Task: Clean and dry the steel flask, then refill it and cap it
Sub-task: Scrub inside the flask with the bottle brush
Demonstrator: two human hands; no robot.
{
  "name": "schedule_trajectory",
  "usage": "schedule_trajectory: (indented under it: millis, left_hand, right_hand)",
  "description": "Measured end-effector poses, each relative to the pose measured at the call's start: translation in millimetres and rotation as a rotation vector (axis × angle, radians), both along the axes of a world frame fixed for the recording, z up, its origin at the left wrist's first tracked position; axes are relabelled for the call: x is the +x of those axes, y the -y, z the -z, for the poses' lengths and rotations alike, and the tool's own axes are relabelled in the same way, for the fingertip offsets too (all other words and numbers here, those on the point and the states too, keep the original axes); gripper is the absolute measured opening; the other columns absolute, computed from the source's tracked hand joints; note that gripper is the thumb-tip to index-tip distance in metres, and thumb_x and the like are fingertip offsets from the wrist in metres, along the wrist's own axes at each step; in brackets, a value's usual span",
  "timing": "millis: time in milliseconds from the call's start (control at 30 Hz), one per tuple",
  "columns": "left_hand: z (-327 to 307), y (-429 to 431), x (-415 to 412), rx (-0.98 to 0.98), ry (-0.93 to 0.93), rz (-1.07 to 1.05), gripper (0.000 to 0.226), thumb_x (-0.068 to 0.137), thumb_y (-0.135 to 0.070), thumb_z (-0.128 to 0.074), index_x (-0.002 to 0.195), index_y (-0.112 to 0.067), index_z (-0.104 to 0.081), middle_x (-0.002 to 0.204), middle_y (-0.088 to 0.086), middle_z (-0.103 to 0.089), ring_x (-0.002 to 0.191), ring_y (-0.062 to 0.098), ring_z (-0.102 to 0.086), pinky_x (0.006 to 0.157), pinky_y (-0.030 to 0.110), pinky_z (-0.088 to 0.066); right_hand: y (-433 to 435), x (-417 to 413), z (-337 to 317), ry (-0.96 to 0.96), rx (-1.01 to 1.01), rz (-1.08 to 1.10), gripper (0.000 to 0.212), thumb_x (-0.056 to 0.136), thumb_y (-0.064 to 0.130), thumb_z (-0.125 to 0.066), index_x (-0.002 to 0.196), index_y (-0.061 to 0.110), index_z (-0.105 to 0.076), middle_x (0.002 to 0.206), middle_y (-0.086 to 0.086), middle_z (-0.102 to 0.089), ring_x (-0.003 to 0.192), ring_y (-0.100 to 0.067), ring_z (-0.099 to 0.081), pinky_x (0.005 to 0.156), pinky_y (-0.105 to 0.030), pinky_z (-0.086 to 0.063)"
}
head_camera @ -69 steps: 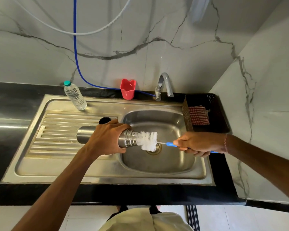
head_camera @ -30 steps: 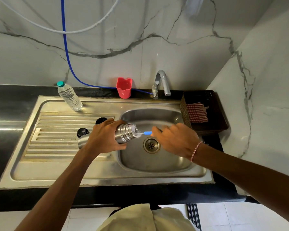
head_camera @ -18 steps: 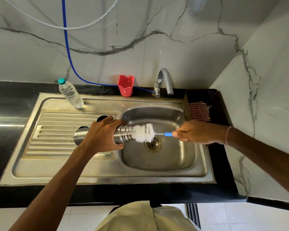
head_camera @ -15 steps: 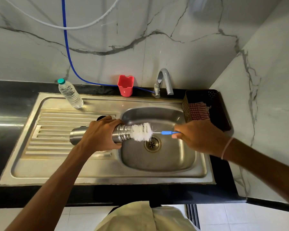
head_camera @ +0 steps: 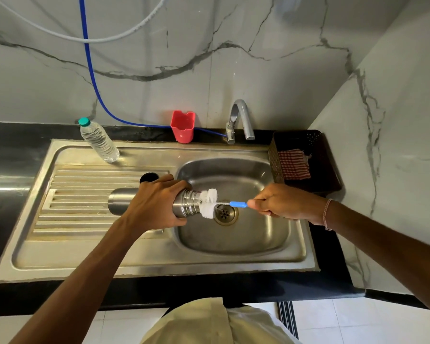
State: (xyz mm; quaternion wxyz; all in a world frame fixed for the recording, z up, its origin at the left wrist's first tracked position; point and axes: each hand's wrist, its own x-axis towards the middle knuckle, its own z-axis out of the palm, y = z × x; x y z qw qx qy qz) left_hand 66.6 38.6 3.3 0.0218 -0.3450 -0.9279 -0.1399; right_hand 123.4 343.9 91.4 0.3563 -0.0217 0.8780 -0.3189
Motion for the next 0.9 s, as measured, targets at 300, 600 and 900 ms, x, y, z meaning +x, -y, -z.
schedule_trajectory:
  millis: [300,600,900]
  left_hand:
    - [-5,-15,6,0.036,0.015,0.007,0.065,0.05,-0.053,-0.079,0.108,-0.026,-0.068,0.092,-0.008,-0.074,0.088,0.019,-0.066,0.066,0.034,-0.053]
    - [-17,-11,7,0.012,0.06,-0.08,0.072,0.045,-0.052,-0.087,0.11,-0.029,-0.069,0.086,-0.005,-0.07,0.078,0.022,-0.067,0.065,0.036,-0.054]
    - [-17,-2,13,-0.013,0.052,-0.051,0.075,0.049,-0.055,-0.085,0.116,-0.027,-0.067,0.09,-0.006,-0.073,0.084,0.02,-0.066,0.068,0.034,-0.053]
  right_hand:
    - [31,5,9,-0.158,0.215,-0.051,0.041,0.106,0.043,-0.043,0.072,0.022,-0.055,0.058,0.007,-0.044,0.048,-0.012,-0.041,0.049,-0.025,-0.028]
    - [23,22,30,-1.055,0.676,-0.505,0.016,0.101,0.028,-0.054,0.093,0.018,-0.063,0.051,0.004,-0.048,0.039,-0.016,-0.03,0.043,-0.025,-0.02]
    - [-13,1,7,-0.325,0.112,-0.306,0.049,0.106,0.038,-0.044,0.061,0.019,-0.043,0.052,0.003,-0.038,0.046,-0.013,-0.031,0.053,-0.031,-0.032]
